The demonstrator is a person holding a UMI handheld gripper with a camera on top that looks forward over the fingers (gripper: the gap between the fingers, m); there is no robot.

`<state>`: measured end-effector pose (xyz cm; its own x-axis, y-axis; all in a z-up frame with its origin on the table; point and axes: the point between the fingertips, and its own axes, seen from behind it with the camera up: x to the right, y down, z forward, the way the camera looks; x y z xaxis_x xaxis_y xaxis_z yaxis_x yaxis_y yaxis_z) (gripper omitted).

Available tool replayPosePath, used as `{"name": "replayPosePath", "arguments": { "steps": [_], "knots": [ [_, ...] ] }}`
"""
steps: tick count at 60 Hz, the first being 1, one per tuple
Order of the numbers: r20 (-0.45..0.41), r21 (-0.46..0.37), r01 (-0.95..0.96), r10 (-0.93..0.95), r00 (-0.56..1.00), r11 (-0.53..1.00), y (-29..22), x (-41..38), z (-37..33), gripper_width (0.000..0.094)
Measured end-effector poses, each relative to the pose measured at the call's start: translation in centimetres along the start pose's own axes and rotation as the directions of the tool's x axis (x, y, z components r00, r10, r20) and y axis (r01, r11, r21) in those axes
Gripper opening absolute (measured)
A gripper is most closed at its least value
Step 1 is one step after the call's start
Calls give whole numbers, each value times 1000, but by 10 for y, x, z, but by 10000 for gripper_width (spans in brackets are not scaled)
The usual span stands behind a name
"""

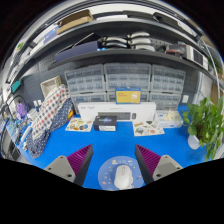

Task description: Arrange mouse

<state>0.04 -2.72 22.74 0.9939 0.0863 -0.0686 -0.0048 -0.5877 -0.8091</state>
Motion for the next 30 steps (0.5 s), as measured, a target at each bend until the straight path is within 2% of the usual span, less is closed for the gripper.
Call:
{"name": "replayPosePath", "arguments": {
  "steps": [14,30],
  "knots": [
    [17,31,5,-5,1000,999,-8,-9,-20,853],
    [-10,2,12,-12,1000,1000,10,-4,-18,853]
  ]
}}
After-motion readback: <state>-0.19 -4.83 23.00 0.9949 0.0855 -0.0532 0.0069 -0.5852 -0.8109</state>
